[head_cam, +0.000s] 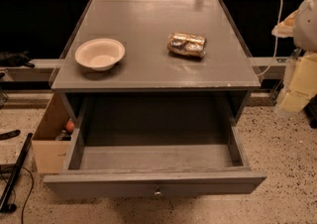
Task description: Close top drawer
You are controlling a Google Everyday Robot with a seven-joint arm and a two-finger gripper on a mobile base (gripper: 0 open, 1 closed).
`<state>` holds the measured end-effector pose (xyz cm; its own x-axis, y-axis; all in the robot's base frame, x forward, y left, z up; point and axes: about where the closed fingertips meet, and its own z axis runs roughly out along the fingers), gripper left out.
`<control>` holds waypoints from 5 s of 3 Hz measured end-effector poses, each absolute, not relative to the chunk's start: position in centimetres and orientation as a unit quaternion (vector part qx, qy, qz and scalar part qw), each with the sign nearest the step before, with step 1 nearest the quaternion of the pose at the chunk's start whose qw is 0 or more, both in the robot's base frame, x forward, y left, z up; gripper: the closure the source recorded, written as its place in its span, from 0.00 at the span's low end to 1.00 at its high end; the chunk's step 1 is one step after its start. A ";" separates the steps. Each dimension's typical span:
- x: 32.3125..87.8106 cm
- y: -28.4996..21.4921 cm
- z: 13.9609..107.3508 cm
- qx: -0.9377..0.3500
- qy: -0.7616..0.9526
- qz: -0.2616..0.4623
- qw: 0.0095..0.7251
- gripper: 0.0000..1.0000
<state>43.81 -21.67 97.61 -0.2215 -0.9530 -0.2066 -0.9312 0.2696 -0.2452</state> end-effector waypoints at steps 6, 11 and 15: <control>34.1 -21.9 92.8 -0.564 0.773 0.127 0.259 0.46; 30.2 -16.8 80.0 -0.580 0.764 0.221 0.177 1.00; 33.1 -12.9 67.8 -0.554 0.773 0.253 0.178 1.00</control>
Offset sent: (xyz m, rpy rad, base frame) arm -0.0169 -0.0081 -0.0026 0.2176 -0.0211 0.0203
